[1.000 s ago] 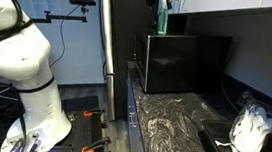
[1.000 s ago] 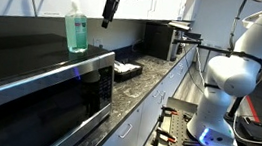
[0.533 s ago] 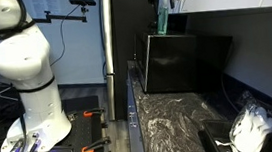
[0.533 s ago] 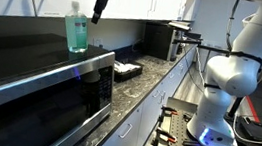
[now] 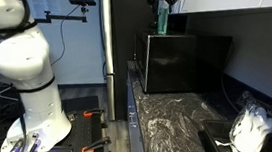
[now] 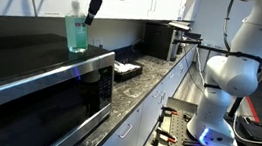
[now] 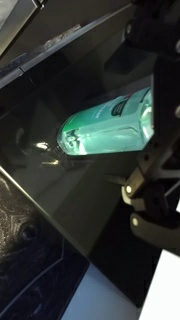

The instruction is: Put the hand sanitizer over the counter

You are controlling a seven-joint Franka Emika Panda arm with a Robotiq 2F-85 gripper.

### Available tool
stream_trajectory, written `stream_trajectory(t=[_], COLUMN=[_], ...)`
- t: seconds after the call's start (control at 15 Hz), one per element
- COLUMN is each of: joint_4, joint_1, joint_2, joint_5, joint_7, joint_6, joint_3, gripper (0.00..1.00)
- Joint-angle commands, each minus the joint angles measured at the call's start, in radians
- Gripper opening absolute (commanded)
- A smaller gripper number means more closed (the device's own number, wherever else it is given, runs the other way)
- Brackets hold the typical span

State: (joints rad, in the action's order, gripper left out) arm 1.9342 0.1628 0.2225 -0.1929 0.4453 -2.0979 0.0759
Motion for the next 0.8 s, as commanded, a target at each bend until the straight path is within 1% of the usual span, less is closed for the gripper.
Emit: stream_trajectory(t=[0.0,0.2,0.4,0.73], joint_4=[-0.036,-0.037,-0.039,-0.044], joint_1=[0.015,0.017,0.016,0.003], joint_2=[-0.031,-0.041,-0.056,-0.089], joint_5=[-0.068,-0.112,-0.14,-0.139], joint_7=[0.067,0.125,0.211,0.284], joint_6=[0.013,0.009,0.005,0.004], joint_3=[-0.018,-0.022,-0.023,-0.021], gripper=[1.0,1.0,1.0,1.0])
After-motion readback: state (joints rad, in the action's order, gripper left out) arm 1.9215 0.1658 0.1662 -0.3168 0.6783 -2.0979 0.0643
